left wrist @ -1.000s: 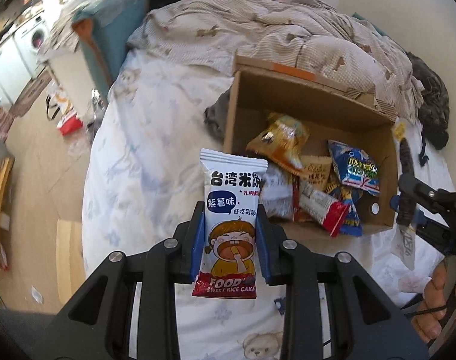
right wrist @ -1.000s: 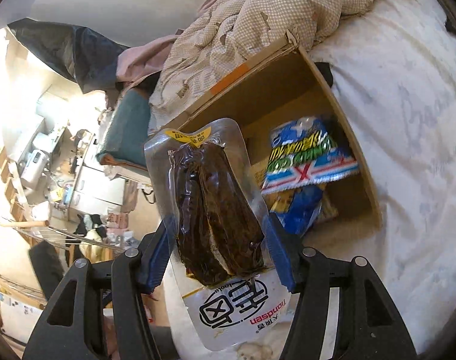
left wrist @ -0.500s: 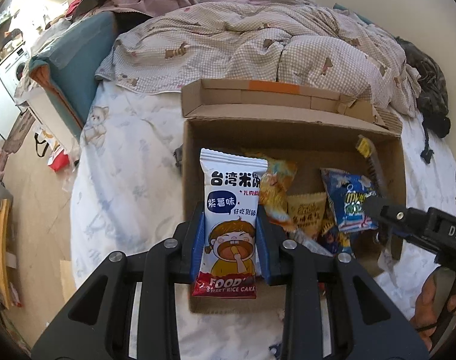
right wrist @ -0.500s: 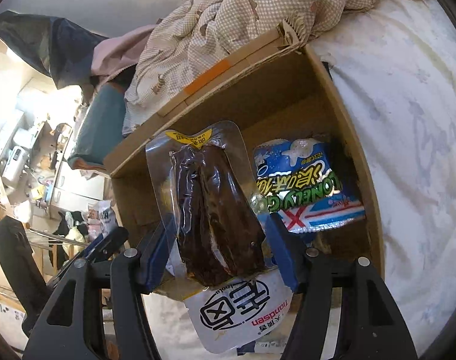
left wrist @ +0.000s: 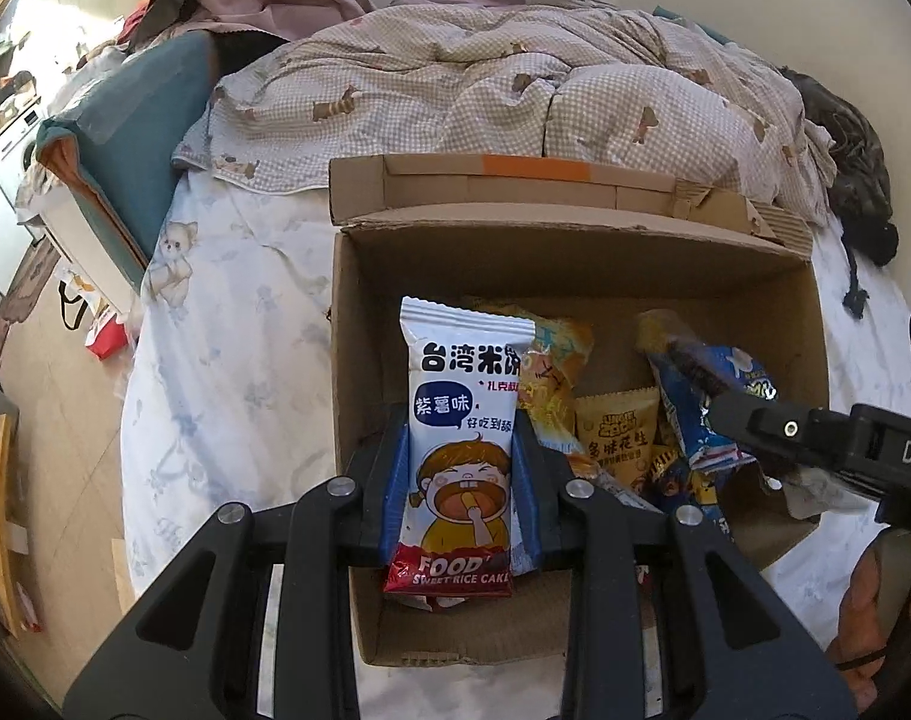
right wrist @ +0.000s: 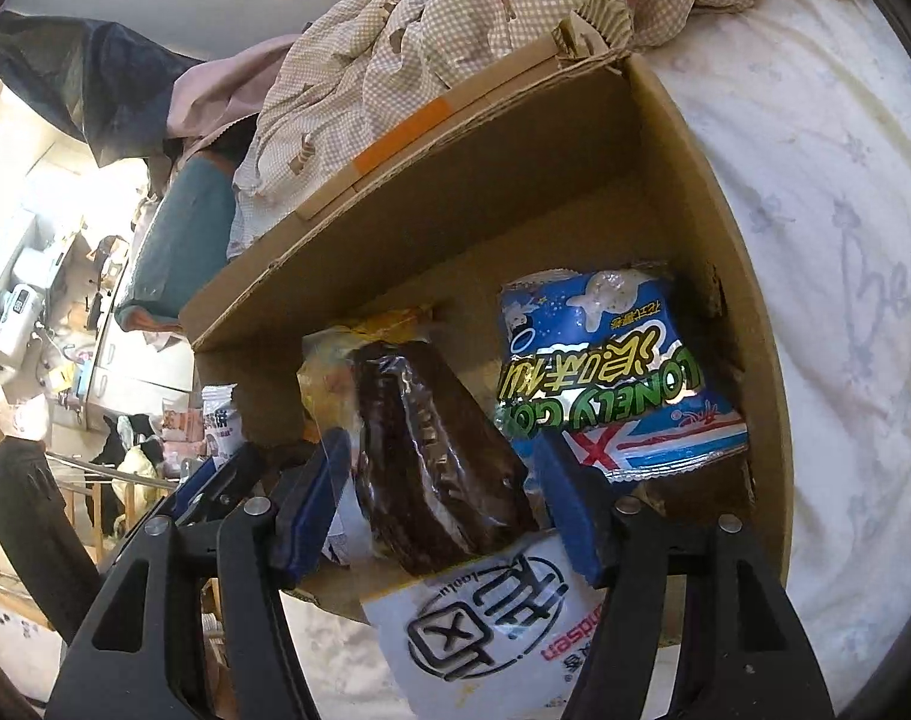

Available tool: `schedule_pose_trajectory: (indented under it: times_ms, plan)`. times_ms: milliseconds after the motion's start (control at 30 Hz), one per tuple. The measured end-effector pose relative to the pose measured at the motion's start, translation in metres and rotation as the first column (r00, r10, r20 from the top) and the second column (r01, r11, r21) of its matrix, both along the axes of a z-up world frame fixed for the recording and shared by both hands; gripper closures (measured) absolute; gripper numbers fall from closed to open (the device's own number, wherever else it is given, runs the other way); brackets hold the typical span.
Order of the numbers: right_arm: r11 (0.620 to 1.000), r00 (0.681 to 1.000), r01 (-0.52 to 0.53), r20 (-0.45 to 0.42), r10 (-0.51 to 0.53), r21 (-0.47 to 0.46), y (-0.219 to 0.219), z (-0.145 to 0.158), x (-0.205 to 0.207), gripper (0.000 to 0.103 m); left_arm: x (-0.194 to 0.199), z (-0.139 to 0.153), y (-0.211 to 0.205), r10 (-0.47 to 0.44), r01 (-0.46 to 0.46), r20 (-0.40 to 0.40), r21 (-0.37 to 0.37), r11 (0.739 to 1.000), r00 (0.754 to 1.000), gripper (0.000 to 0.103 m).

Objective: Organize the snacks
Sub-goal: 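Lower the rice cake and meat pack into the box and open both tools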

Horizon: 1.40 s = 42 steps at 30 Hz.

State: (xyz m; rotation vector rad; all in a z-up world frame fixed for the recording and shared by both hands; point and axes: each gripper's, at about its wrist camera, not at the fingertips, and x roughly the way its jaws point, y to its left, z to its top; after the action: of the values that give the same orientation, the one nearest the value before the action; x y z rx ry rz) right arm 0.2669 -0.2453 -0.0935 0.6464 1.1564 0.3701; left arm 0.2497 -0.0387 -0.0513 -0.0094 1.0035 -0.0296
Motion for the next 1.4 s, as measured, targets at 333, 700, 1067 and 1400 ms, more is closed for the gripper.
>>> schedule_pose_trajectory:
  times_ms: [333,700,1067,1400]
  plan:
    - [1.0,0.999,0.01,0.034,-0.01,0.0,-0.003,0.007,-0.004,0.03,-0.003,0.003,0.001,0.012,-0.012,0.003,-0.04,0.999,1.0,0.02]
    - [1.0,0.999,0.004,0.048,-0.004,-0.01,-0.003,0.014,-0.007,0.029,-0.008,0.007,0.007,0.026,-0.025,0.013,-0.057,0.998,1.0,0.02]
    - [0.999,0.997,0.042,0.066,-0.042,-0.004,-0.019,0.029,-0.033,0.029,-0.03,0.027,0.022,0.053,-0.049,0.056,-0.058,0.997,0.997,0.02]
    - [0.998,0.997,0.069,0.042,-0.069,-0.006,-0.033,0.032,-0.078,0.029,-0.066,0.031,0.035,0.077,-0.074,0.029,-0.09,0.993,0.997,0.02]
